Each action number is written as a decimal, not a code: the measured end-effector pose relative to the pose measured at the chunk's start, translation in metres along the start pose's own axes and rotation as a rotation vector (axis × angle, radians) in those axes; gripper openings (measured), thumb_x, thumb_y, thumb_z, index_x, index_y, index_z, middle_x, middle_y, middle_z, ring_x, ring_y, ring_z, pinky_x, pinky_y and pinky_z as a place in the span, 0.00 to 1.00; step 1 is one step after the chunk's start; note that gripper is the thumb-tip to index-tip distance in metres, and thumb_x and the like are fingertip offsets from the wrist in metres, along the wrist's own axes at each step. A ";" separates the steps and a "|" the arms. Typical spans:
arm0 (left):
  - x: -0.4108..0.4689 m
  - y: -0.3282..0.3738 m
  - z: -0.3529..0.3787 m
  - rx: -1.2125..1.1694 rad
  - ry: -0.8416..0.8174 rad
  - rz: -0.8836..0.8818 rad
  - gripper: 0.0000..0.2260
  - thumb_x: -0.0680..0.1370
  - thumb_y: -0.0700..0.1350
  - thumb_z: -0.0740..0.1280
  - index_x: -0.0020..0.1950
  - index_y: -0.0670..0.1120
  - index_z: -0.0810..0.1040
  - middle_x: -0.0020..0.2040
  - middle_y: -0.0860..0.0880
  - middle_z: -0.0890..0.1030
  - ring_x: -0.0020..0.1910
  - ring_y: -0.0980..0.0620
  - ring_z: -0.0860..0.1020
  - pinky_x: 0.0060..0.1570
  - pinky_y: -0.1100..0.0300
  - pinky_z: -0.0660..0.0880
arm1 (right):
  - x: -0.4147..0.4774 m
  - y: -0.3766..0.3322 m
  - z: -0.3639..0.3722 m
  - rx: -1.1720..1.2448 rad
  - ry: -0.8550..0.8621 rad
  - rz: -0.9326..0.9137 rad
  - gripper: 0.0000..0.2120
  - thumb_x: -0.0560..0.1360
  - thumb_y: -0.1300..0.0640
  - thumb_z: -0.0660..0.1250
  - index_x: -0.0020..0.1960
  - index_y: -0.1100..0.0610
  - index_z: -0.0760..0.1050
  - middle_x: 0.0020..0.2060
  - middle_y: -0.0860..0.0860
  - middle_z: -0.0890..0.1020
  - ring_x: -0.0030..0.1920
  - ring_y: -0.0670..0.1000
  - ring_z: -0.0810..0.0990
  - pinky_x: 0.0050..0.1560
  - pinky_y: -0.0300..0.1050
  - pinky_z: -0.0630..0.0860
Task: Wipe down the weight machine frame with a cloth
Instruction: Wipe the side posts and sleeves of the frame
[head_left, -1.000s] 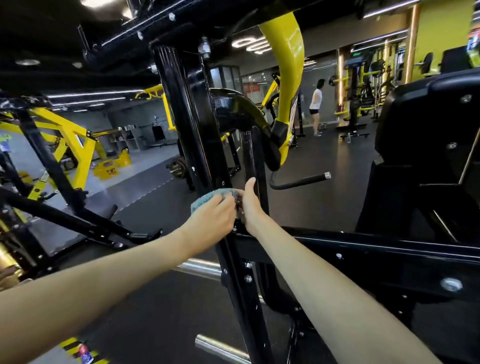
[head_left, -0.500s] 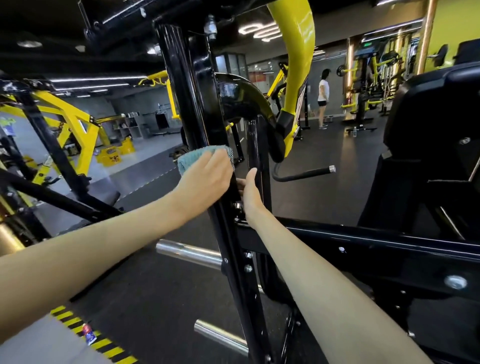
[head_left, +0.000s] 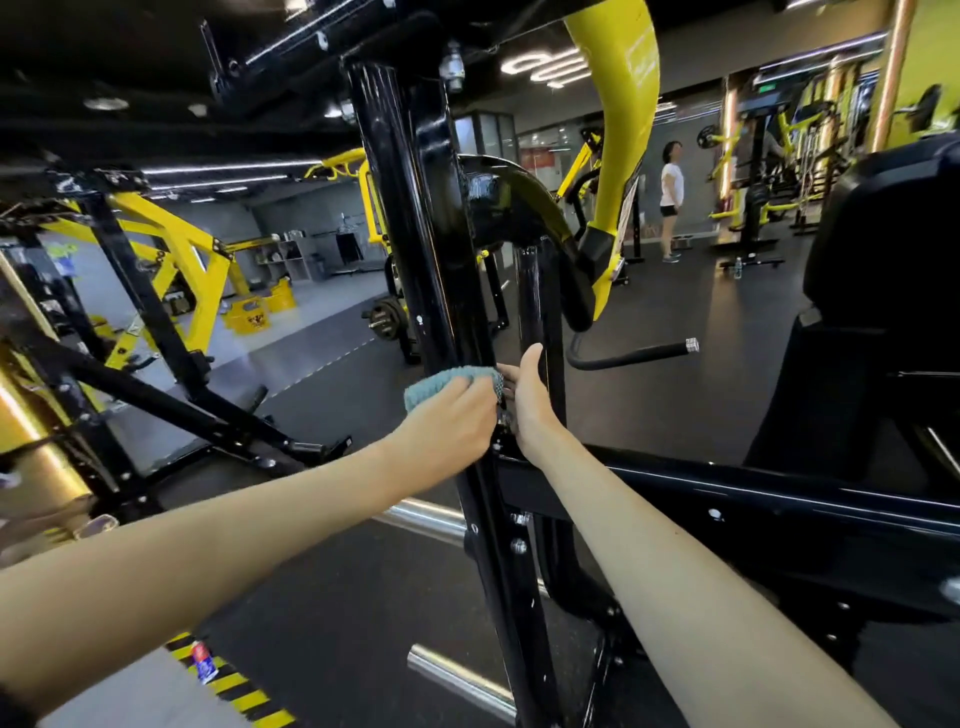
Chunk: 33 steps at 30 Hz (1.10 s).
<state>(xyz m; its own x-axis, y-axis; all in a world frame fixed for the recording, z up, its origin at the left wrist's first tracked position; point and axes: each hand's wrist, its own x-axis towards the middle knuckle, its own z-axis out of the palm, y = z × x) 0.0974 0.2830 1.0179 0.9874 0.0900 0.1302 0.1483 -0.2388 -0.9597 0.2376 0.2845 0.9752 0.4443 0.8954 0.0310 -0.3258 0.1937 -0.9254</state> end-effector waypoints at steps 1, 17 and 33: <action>0.003 -0.003 -0.003 -0.045 -0.039 0.029 0.06 0.73 0.40 0.65 0.44 0.44 0.82 0.41 0.47 0.79 0.43 0.47 0.72 0.40 0.56 0.70 | 0.001 0.000 -0.001 0.015 0.005 0.006 0.33 0.80 0.36 0.38 0.53 0.53 0.76 0.48 0.50 0.81 0.54 0.50 0.78 0.63 0.49 0.71; 0.014 0.023 -0.005 -0.257 -0.059 -0.151 0.10 0.73 0.40 0.60 0.46 0.42 0.80 0.40 0.46 0.79 0.40 0.47 0.75 0.37 0.57 0.72 | -0.001 -0.001 0.002 0.066 0.018 0.020 0.37 0.78 0.32 0.40 0.59 0.57 0.77 0.55 0.56 0.81 0.59 0.56 0.79 0.66 0.53 0.71; 0.055 -0.048 -0.014 -0.080 -0.084 -0.217 0.11 0.78 0.42 0.61 0.59 0.45 0.75 0.53 0.49 0.77 0.54 0.49 0.73 0.52 0.57 0.71 | 0.002 -0.002 -0.002 0.055 -0.006 0.000 0.34 0.80 0.37 0.37 0.52 0.56 0.76 0.42 0.47 0.81 0.43 0.45 0.77 0.40 0.37 0.70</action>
<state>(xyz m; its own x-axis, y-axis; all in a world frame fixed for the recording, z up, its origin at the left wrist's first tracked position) 0.1450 0.2862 1.0746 0.9244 0.2272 0.3065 0.3635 -0.2808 -0.8883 0.2410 0.2850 0.9766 0.4391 0.8978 0.0338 -0.3714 0.2157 -0.9031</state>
